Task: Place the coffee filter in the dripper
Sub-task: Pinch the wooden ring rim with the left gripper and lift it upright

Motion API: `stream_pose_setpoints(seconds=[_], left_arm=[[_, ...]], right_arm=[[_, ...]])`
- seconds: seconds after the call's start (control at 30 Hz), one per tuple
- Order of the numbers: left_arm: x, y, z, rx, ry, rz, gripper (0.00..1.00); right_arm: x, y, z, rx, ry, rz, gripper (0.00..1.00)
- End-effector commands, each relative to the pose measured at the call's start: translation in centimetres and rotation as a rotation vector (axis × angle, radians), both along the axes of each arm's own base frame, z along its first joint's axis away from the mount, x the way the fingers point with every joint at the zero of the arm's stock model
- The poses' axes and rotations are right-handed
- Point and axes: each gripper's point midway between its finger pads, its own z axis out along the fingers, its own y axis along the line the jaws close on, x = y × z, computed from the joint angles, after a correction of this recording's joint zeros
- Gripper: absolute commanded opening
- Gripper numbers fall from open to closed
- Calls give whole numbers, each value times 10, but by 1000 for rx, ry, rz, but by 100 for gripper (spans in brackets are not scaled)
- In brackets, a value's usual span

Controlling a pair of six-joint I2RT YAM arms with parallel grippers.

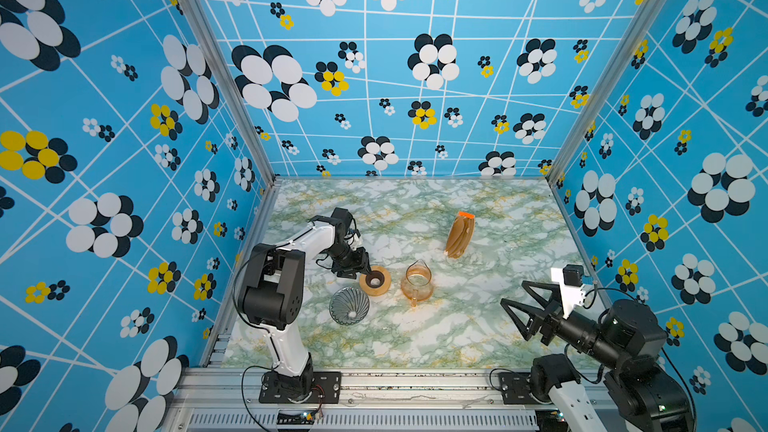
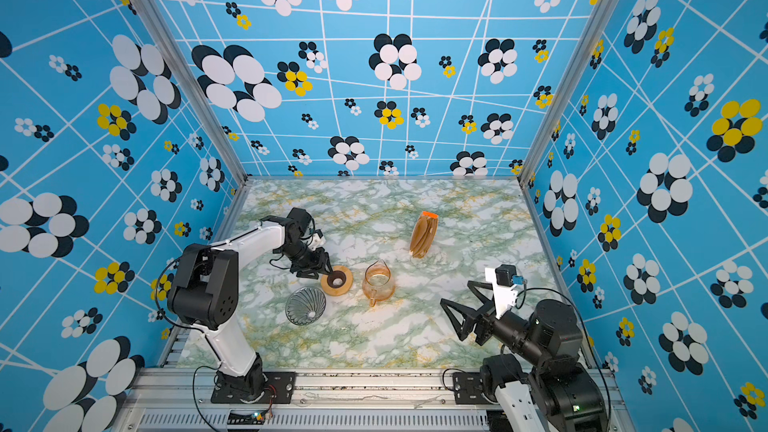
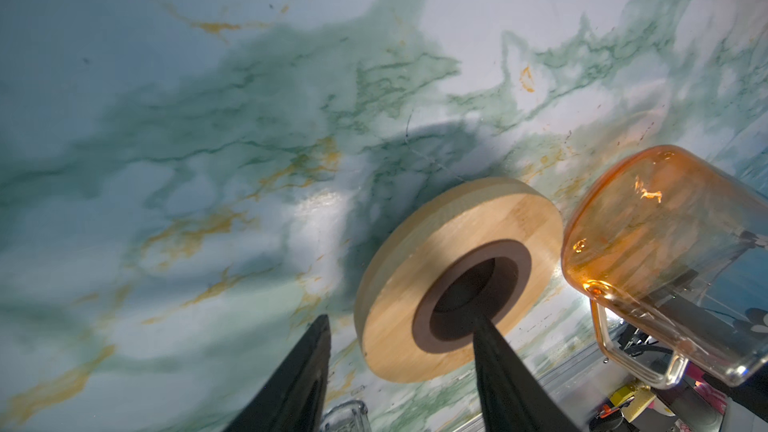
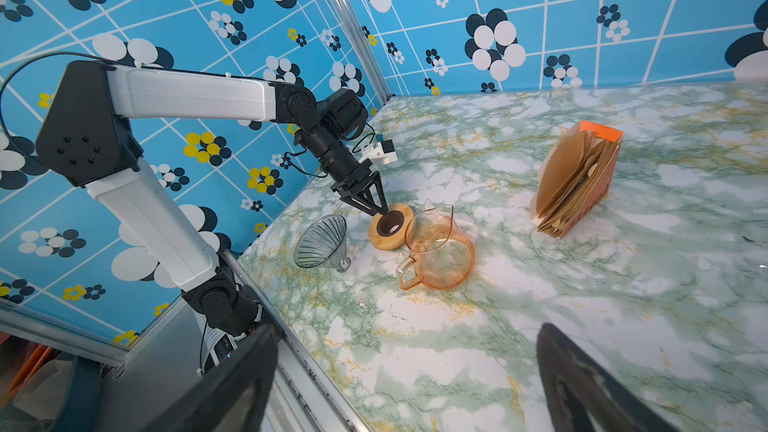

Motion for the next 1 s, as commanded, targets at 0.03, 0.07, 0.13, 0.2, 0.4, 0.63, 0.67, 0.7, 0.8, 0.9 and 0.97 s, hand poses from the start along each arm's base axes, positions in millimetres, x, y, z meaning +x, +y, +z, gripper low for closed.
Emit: stream_pose_setpoints(seconds=[0.03, 0.07, 0.13, 0.2, 0.4, 0.63, 0.67, 0.7, 0.8, 0.9, 0.97], left_arm=[[1, 0, -2, -35, 42, 34, 56], [1, -1, -3, -37, 47, 39, 55], [1, -2, -4, -50, 57, 49, 55], [2, -4, -4, -67, 59, 58, 53], [3, -7, -3, -88, 62, 72, 50], [0, -9, -12, -94, 99, 81, 48], [2, -9, -12, -95, 97, 80, 48], [1, -9, -13, -94, 102, 82, 48], [1, -10, -15, -95, 110, 84, 48], [1, -11, -16, -106, 115, 88, 45], [0, -14, -15, -124, 116, 91, 44]], right_arm=[[0, -1, 0, 2, -13, -9, 98], [0, -2, 0, 3, -13, -12, 98], [-1, -2, 0, 2, -13, -12, 98], [-1, -2, 1, 3, -14, -12, 98], [0, -2, 0, 2, -9, -15, 98], [-1, -3, 0, 2, -9, -21, 98], [-1, -3, 0, 2, -11, -22, 98], [-1, -3, -1, 2, -9, -22, 98], [-1, -4, -1, 0, -9, -25, 98], [-1, -4, 0, 0, -13, -26, 98], [-1, -4, 0, 0, -14, -27, 98]])
